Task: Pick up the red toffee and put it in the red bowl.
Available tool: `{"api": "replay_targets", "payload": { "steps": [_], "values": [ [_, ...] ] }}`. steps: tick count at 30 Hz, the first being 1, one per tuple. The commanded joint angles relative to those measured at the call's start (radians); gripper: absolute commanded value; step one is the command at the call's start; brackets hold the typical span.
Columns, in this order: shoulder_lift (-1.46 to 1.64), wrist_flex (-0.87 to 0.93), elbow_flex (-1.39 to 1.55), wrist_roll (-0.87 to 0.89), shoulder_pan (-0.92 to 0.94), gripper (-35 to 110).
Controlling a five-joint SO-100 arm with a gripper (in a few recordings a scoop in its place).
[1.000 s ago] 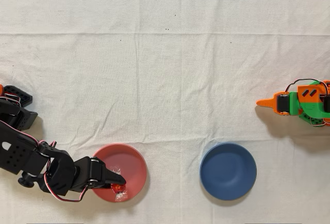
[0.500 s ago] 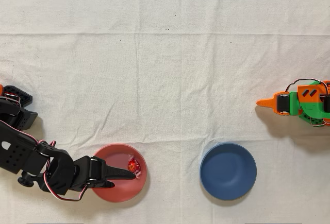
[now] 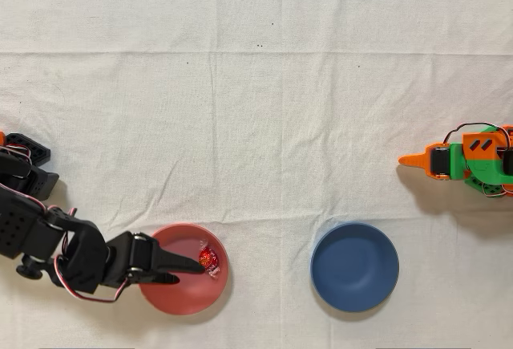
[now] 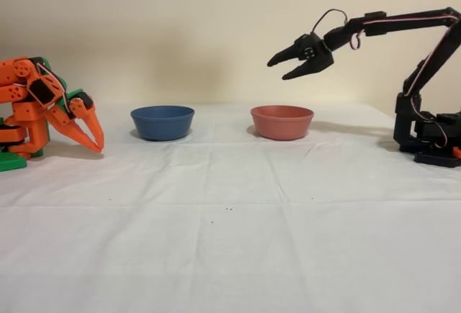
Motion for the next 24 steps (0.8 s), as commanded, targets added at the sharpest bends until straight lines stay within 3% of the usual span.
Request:
{"api": "replay_targets", "payload": {
  "steps": [1,24],
  "values": [
    [0.112,0.005,0.009,0.032,-0.066,21],
    [0.449,0.046,0.179,0.336,-0.322,10]
  ]
}}
